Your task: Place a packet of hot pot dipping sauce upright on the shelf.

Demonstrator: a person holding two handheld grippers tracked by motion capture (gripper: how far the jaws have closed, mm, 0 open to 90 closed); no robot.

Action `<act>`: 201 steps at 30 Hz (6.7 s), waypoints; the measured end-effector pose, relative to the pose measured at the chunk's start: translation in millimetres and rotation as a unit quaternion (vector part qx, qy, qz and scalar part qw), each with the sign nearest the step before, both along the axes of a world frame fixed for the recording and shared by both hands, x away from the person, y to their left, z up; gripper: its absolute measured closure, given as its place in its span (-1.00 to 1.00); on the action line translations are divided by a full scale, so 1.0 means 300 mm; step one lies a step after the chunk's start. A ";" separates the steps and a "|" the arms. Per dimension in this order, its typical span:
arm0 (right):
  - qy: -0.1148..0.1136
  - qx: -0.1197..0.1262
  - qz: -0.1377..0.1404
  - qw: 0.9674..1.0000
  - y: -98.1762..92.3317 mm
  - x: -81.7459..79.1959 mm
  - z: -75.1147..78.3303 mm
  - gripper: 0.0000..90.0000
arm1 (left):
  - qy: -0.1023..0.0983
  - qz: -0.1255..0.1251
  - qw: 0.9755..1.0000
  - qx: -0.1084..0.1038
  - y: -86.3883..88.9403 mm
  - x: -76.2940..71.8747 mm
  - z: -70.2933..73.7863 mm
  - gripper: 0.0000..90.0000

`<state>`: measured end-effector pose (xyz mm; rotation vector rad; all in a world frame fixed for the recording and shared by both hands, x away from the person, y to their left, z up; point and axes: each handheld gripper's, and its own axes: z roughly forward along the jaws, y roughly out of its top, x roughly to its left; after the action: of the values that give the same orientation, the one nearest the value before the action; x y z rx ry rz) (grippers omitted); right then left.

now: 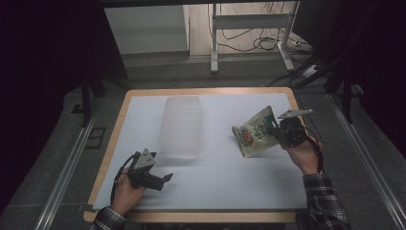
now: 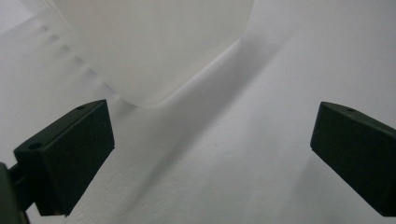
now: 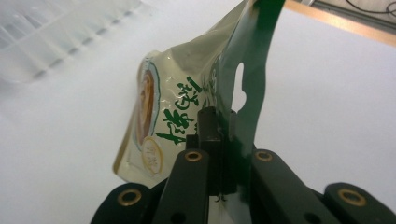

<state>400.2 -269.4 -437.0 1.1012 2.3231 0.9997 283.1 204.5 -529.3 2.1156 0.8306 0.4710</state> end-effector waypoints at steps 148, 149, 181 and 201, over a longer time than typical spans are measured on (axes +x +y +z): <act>-0.021 -0.064 0.242 0.968 0.839 0.337 0.135 0.87 | -0.005 -0.004 1.000 0.008 -0.001 -0.006 0.002 -1.00; -0.026 -0.057 0.241 0.969 0.841 0.337 0.134 0.80 | -0.005 -0.004 1.000 0.008 0.000 -0.006 0.002 -1.00; -0.023 -0.021 0.235 0.972 0.778 0.306 0.120 -0.64 | -0.002 -0.004 1.000 0.014 -0.005 -0.005 -0.002 -1.00; -0.030 0.010 0.220 0.975 0.716 0.272 0.134 -0.90 | -0.003 -0.003 1.000 0.016 -0.005 -0.005 -0.003 -1.00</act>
<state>481.8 -54.6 -396.9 0.5558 2.5686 1.1883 281.5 202.8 -530.1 2.1443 0.8171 0.4895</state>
